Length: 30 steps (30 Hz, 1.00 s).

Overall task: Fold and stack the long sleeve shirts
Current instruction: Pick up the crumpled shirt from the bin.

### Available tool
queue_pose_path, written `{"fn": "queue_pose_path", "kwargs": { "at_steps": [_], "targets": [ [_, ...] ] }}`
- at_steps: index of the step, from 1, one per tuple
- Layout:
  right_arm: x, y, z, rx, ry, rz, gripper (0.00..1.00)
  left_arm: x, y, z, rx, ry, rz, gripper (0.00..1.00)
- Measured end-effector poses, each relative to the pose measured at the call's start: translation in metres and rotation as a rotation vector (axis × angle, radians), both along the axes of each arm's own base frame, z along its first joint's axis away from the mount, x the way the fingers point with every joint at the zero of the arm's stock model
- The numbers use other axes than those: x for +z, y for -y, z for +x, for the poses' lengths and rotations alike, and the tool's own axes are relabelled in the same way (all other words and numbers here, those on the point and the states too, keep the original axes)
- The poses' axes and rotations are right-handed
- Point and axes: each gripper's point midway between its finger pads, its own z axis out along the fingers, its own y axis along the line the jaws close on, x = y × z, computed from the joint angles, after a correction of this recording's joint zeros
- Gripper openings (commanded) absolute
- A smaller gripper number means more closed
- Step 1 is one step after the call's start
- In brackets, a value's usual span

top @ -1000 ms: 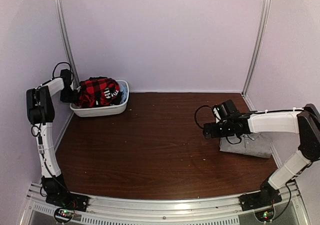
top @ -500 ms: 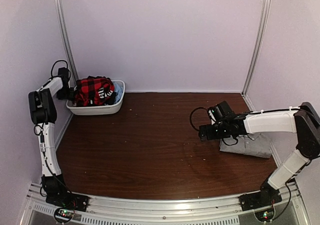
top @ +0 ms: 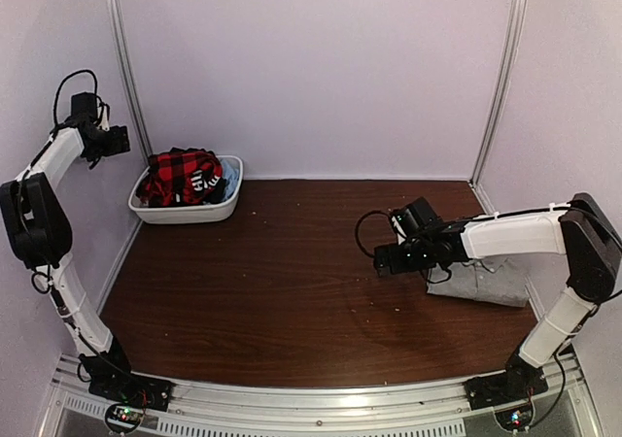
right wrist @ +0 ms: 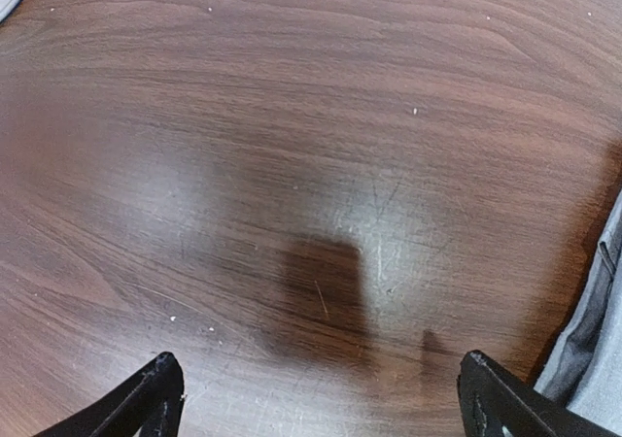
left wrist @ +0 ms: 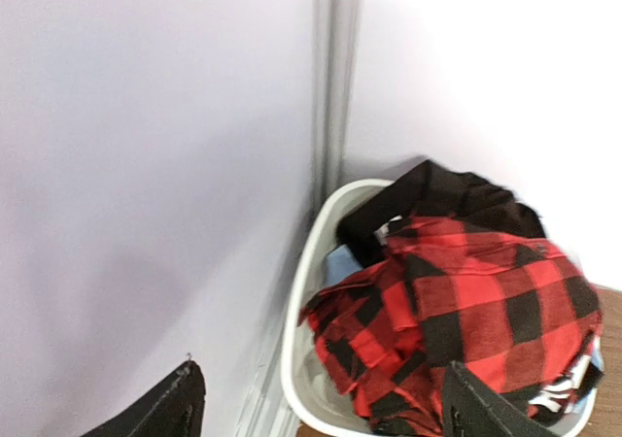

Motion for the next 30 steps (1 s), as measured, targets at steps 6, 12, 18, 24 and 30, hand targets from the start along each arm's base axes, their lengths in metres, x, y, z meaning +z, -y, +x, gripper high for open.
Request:
{"fn": "queue_pose_path", "kwargs": {
  "at_steps": [6, 12, 18, 24, 30],
  "targets": [
    [0.010, -0.010, 0.004, 0.014, 0.022, 0.015, 0.99, -0.017, 0.055, 0.023, -0.185, 0.036, -0.129, 0.90],
    [0.010, -0.014, 0.002, 0.023, 0.023, 0.016, 0.99, -0.087, 0.097, 0.043, -0.263, -0.081, -0.210, 0.83],
    [0.008, -0.013, 0.000, 0.019, 0.020, 0.014, 0.99, -0.124, 0.111, 0.048, -0.274, -0.147, -0.241, 0.28],
    [0.000, -0.008, -0.008, 0.015, 0.005, 0.000, 0.99, -0.111, 0.124, 0.048, -0.324, -0.110, -0.276, 0.00],
    [0.020, -0.002, -0.010, -0.010, 0.047, 0.024, 1.00, -0.026, 0.169, 0.027, -0.475, 0.040, -0.359, 0.00]
  ]
}}
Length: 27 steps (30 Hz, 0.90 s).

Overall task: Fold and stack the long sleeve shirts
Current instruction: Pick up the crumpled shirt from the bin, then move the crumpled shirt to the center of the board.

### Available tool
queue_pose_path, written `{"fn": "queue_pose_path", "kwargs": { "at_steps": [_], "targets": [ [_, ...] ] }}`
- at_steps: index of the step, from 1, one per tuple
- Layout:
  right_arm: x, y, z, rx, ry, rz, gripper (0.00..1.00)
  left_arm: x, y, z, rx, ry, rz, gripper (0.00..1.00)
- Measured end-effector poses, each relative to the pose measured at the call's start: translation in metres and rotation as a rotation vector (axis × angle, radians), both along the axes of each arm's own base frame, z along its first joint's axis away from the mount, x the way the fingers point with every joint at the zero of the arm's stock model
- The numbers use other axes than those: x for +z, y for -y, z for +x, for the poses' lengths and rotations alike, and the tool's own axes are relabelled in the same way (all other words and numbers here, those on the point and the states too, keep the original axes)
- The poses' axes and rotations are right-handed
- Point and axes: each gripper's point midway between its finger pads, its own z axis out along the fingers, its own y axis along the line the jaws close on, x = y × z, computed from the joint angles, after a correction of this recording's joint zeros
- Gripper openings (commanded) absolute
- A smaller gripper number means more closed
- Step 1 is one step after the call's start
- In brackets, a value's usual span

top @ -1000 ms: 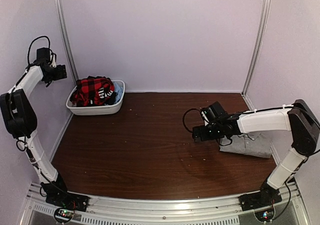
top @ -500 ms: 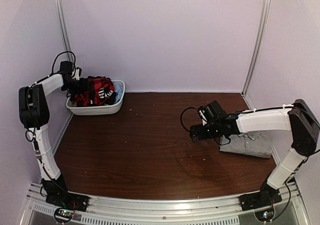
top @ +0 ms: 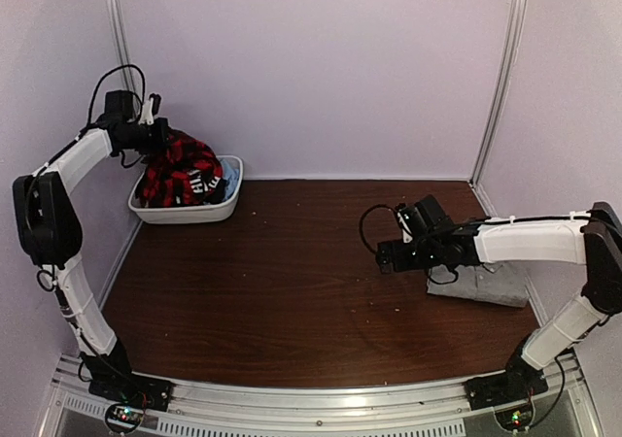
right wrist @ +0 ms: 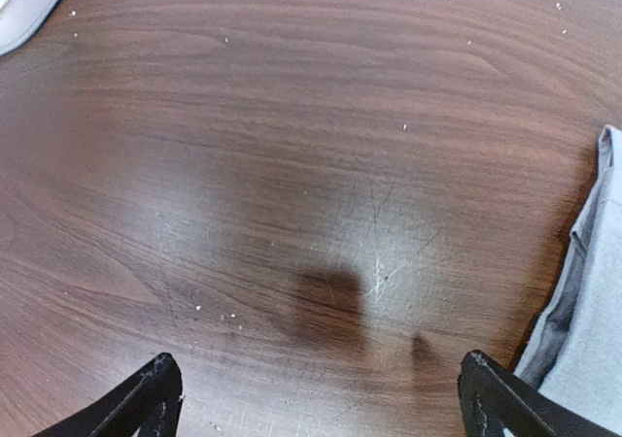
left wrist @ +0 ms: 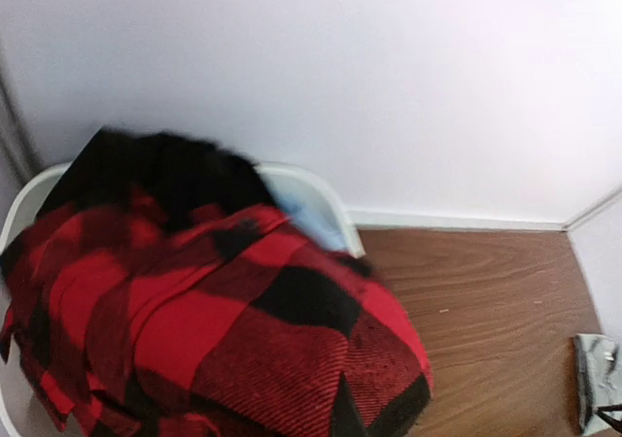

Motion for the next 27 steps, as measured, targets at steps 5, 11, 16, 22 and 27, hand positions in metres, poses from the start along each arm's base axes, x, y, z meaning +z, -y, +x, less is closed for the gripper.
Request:
{"fn": "queue_pose_path", "kwargs": {
  "at_steps": [5, 11, 16, 22, 27],
  "targets": [
    [0.029, 0.006, 0.003, -0.028, 0.070, 0.024, 1.00, 0.152, 0.099, -0.054, -0.224, 0.283, -0.137, 0.00],
    [0.044, 0.019, 0.004, -0.069, 0.105, 0.020, 1.00, 0.312, 0.234, -0.181, -0.625, 0.584, -0.360, 0.00],
    [0.066, 0.028, -0.002, -0.098, 0.150, 0.079, 1.00, 0.363, 0.271, -0.248, -0.807, 0.668, -0.481, 0.00],
    [0.078, 0.039, -0.010, -0.124, 0.180, 0.124, 1.00, 0.344, 0.291, -0.233, -0.836, 0.581, -0.515, 0.00],
    [0.070, 0.041, -0.013, -0.121, 0.166, 0.124, 1.00, 0.317, 0.313, -0.219, -0.867, 0.481, -0.532, 0.00]
  ]
}}
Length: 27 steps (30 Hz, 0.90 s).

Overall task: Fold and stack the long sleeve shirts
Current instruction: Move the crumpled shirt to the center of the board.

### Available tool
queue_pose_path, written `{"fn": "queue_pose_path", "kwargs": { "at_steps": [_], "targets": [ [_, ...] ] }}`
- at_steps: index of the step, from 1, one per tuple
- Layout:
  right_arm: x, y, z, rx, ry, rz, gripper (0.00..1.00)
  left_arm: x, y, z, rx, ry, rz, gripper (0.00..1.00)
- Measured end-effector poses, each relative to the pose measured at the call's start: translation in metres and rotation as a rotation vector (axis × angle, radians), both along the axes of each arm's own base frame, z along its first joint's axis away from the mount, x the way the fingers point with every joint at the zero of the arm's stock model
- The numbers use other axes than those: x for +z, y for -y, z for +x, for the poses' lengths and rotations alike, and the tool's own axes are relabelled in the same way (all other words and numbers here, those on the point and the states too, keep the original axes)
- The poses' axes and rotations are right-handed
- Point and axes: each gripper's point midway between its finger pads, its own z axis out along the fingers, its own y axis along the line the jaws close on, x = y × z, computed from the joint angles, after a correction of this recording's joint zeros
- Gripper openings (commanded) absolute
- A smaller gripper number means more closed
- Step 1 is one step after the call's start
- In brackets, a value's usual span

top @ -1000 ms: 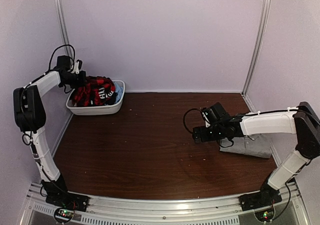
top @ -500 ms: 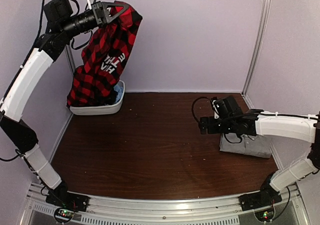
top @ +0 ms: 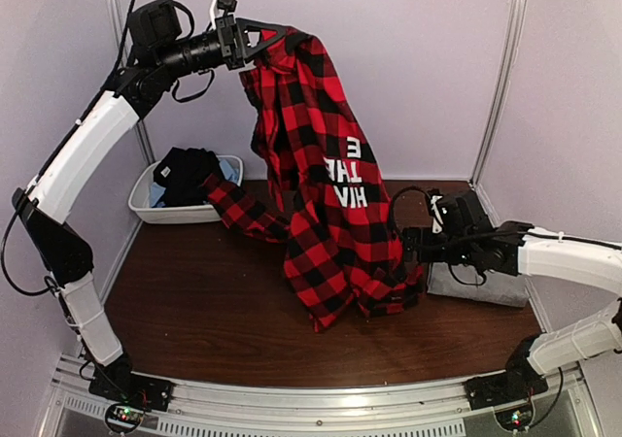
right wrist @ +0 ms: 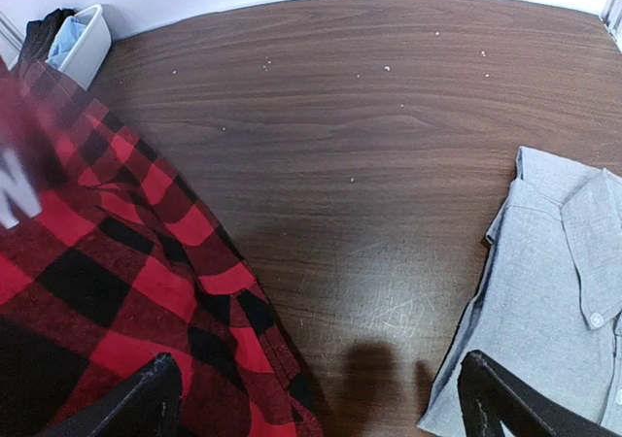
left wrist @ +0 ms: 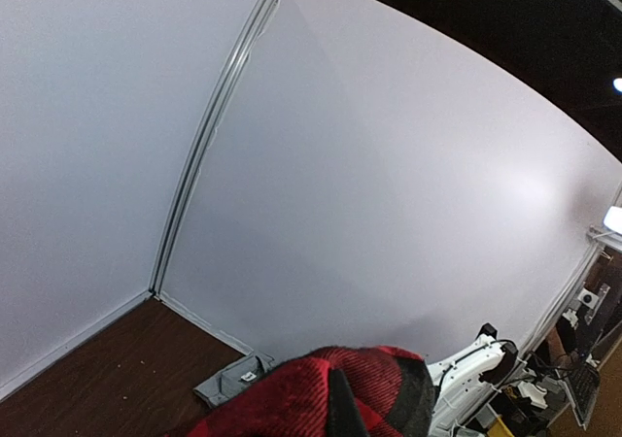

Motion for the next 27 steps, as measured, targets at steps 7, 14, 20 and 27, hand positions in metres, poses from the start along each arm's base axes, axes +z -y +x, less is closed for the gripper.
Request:
{"fn": "queue_pose_path", "kwargs": {
  "at_steps": [7, 14, 20, 27],
  "targets": [
    [0.008, 0.003, -0.006, 0.014, 0.016, 0.027, 1.00, -0.021, 0.007, 0.009, 0.017, -0.031, 0.032, 0.00],
    [0.012, 0.022, -0.006, -0.029, 0.018, 0.010, 1.00, -0.108, 0.022, 0.060, 0.123, -0.162, 0.164, 0.00],
    [0.005, 0.008, -0.012, 0.048, -0.007, 0.046, 1.00, -0.170, 0.025, 0.096, 0.219, -0.253, 0.284, 0.00],
    [-0.024, -0.031, -0.033, 0.210, -0.085, 0.120, 1.00, -0.180, -0.009, 0.122, 0.359, -0.259, 0.320, 0.00]
  ]
}}
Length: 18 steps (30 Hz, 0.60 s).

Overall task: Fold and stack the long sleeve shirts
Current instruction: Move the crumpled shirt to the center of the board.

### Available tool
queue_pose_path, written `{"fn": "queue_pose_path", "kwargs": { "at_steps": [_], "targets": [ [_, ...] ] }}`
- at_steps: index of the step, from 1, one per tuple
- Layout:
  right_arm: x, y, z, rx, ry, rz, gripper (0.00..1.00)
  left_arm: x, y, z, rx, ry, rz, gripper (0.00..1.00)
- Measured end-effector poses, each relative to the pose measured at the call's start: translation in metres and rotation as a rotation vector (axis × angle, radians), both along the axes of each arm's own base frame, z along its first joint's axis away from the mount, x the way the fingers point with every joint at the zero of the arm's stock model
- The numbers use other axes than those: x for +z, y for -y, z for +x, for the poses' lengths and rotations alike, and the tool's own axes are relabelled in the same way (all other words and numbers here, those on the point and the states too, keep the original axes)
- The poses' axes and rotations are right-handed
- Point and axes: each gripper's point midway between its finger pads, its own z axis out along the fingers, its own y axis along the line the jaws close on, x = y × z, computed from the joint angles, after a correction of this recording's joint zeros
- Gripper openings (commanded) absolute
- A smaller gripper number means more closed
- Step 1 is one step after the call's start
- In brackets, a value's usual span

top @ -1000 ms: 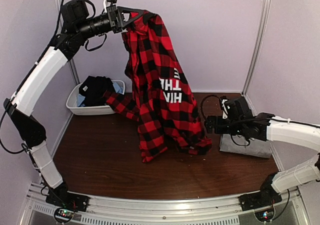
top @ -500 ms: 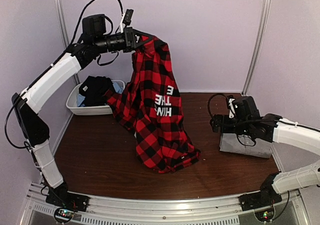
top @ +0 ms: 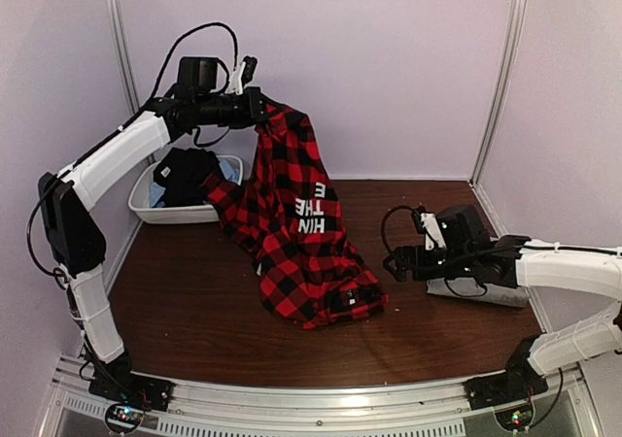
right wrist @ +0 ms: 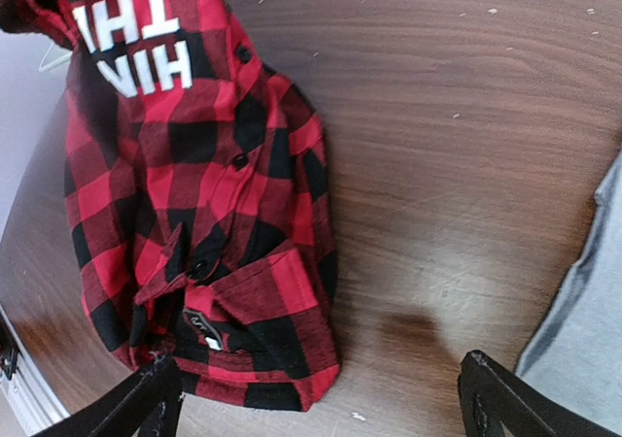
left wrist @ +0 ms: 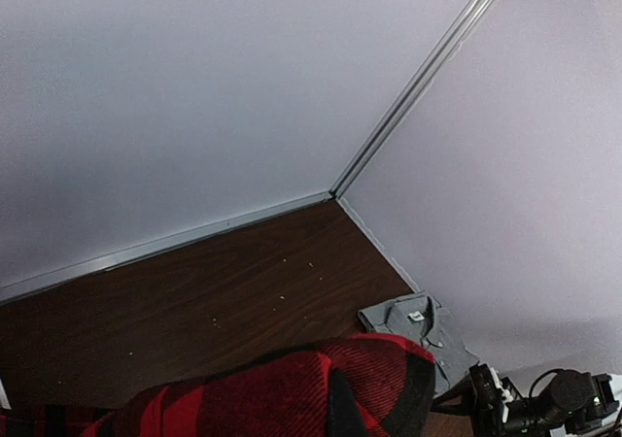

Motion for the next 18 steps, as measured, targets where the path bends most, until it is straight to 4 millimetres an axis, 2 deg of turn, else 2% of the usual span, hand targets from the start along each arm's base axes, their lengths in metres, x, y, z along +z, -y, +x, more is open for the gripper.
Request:
{"fn": "queue_pose_path", "kwargs": {
  "at_steps": [4, 8, 12, 15, 18],
  "targets": [
    [-0.018, -0.026, -0.010, 0.077, -0.045, 0.003, 0.97, -0.019, -0.015, 0.007, 0.040, -0.033, 0.025, 0.00],
    [-0.049, -0.041, -0.019, 0.127, -0.111, -0.041, 0.91, -0.031, -0.016, 0.007, 0.041, -0.054, 0.041, 0.01],
    [-0.076, -0.044, -0.027, 0.148, -0.168, -0.099, 0.77, -0.029, -0.017, 0.005, 0.038, -0.045, 0.042, 0.01],
    [-0.088, -0.044, -0.025, 0.151, -0.187, -0.140, 0.65, -0.024, -0.018, 0.001, 0.034, -0.034, 0.040, 0.03],
    [-0.096, -0.042, -0.020, 0.139, -0.189, -0.187, 0.58, -0.020, -0.021, -0.005, 0.029, -0.027, 0.038, 0.03]
  ]
}}
